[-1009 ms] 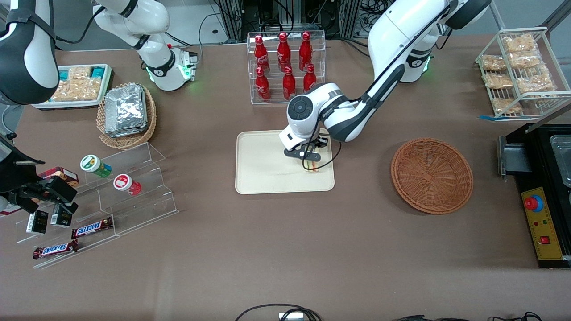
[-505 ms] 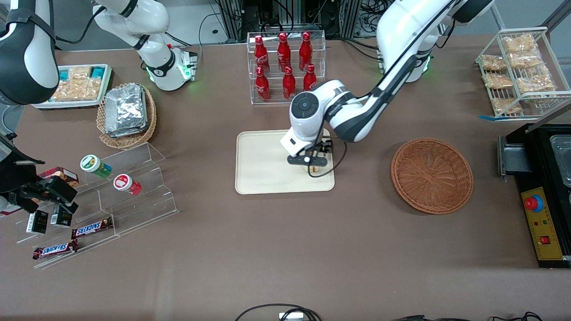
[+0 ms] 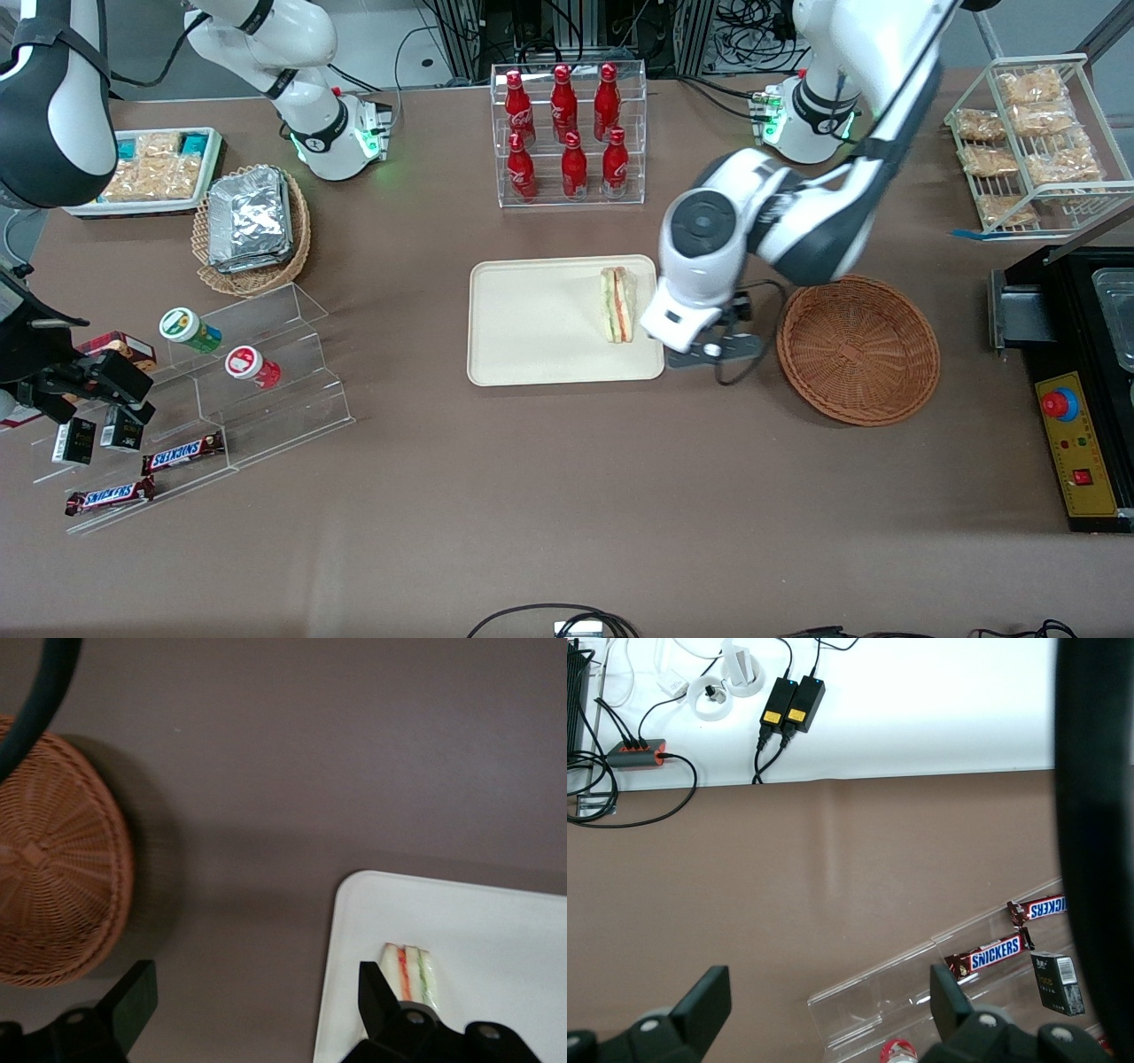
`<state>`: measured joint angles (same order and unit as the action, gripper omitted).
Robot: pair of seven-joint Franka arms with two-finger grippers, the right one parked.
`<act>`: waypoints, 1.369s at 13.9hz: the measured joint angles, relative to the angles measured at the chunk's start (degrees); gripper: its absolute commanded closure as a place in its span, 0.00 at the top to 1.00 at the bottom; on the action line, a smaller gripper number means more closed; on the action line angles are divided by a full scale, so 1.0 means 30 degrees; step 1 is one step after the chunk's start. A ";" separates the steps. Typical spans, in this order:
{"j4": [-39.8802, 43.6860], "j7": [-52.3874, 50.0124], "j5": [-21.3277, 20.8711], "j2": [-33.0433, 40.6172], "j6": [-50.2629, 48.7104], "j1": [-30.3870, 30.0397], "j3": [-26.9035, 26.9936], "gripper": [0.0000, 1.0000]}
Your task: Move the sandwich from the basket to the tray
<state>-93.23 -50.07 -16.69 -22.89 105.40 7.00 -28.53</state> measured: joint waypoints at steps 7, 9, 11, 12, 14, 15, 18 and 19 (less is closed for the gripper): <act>0.1738 0.2042 0.0710 0.0938 -0.2193 -0.3052 0.0022 1.00; 0.1760 0.3800 0.1090 0.1455 -0.2684 -0.3831 0.0160 1.00; 0.1764 0.6271 0.2229 0.2514 -0.3410 -0.4131 0.1461 1.00; 0.1757 0.7786 0.2950 0.3179 -0.3869 -0.4156 0.2421 1.00; 0.1727 1.0429 0.3594 0.4431 -0.5096 -0.4208 0.3939 1.00; 0.1699 1.1314 0.3697 0.4963 -0.5656 -0.4218 0.4430 1.00; 0.1624 1.3833 0.3745 0.6277 -0.6619 -0.4214 0.5483 1.00; 0.1616 1.4866 0.3748 0.6615 -0.6904 -0.4216 0.5783 1.00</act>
<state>-88.38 -5.47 -5.44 -3.05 84.69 -5.64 -11.18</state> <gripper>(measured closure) 0.000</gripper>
